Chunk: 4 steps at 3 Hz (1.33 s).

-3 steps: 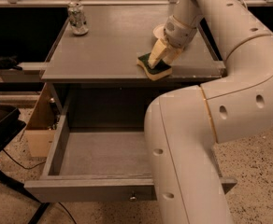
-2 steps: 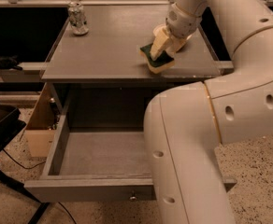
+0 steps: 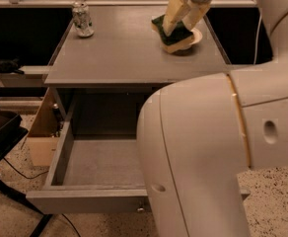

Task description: Place sponge into top drawer

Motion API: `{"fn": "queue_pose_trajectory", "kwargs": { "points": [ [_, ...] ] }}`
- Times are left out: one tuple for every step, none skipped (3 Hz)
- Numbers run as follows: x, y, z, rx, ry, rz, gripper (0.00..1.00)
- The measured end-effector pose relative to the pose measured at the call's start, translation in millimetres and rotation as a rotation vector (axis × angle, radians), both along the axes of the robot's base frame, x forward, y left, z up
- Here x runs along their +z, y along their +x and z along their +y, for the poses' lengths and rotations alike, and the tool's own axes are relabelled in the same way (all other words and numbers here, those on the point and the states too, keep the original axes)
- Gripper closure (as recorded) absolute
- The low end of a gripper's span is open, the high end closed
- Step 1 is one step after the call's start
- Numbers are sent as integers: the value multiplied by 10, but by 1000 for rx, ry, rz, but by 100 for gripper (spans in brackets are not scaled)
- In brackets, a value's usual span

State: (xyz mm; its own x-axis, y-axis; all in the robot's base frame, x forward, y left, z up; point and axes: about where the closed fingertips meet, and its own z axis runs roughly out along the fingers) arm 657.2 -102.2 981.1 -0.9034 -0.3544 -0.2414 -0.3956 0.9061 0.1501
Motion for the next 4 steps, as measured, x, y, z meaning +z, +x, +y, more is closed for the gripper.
{"fn": "queue_pose_trajectory", "kwargs": {
  "points": [
    [209, -351, -79, -37, 27, 13, 100],
    [249, -703, -316, -39, 44, 7, 100],
    [127, -1114, -803, -92, 51, -54, 100],
    [-84, -1396, -1064, -155, 100, -111, 100]
  ]
}}
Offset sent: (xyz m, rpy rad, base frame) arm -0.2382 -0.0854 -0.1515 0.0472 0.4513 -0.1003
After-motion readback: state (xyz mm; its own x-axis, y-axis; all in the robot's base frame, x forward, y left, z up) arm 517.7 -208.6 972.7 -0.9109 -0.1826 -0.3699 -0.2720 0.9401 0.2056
